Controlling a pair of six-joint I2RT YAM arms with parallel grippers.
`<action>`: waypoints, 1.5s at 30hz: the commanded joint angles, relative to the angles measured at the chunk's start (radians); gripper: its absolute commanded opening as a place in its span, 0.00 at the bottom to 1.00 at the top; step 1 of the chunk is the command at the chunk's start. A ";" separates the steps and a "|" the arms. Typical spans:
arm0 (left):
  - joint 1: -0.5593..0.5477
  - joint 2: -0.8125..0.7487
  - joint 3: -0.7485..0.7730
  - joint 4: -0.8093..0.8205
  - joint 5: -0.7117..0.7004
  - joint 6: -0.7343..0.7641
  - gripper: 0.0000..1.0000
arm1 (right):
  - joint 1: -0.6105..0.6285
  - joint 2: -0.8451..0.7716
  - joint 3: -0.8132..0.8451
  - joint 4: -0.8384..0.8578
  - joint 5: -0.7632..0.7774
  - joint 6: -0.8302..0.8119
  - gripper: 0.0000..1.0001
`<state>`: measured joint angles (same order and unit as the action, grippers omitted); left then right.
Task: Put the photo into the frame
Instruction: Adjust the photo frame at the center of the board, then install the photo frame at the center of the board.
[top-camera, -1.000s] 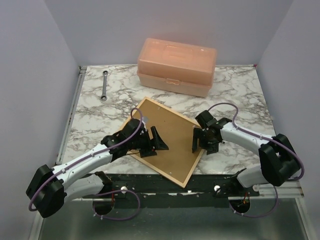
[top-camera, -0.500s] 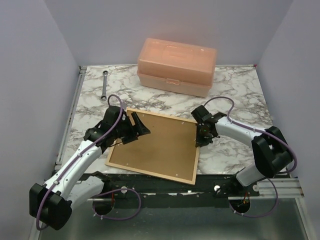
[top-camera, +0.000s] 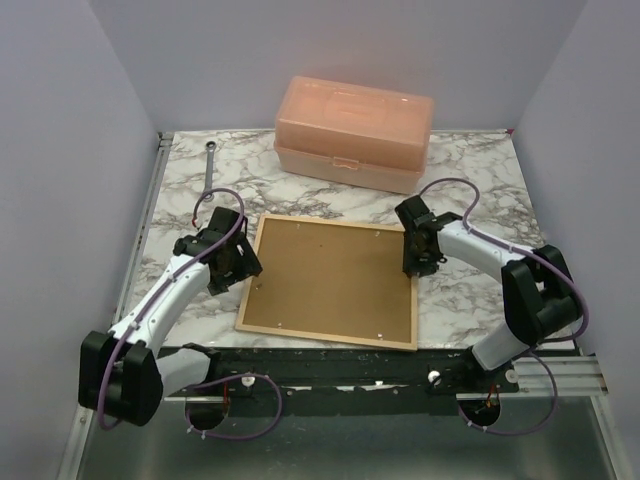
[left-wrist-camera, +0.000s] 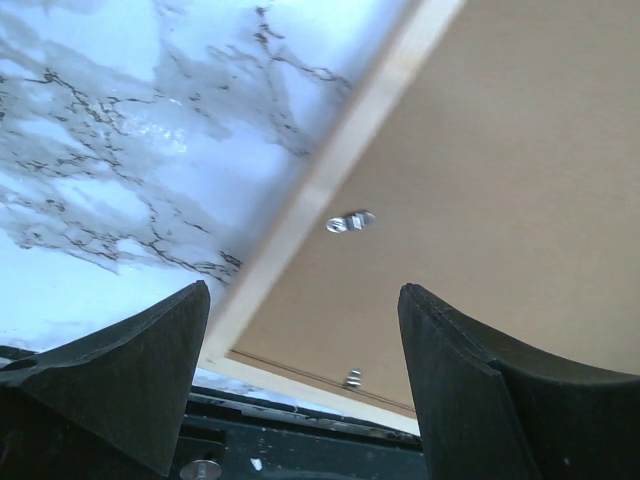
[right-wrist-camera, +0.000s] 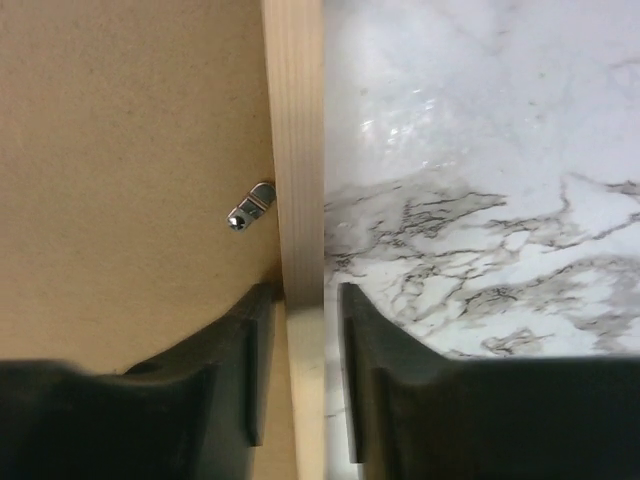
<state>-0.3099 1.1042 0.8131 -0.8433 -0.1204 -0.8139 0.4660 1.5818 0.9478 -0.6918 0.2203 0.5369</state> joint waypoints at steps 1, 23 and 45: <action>0.030 0.123 -0.013 0.026 -0.031 0.034 0.78 | -0.052 0.013 0.042 -0.020 0.012 -0.059 0.48; -0.033 0.154 -0.220 0.364 0.456 0.003 0.75 | -0.167 0.007 -0.031 0.082 -0.384 -0.022 0.89; -0.356 0.108 -0.157 0.117 0.096 -0.182 0.79 | -0.216 -0.013 -0.021 0.024 -0.315 -0.045 0.89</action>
<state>-0.6590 1.1530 0.5694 -0.6422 0.1093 -0.9867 0.2420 1.5688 0.9211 -0.6498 -0.0181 0.4706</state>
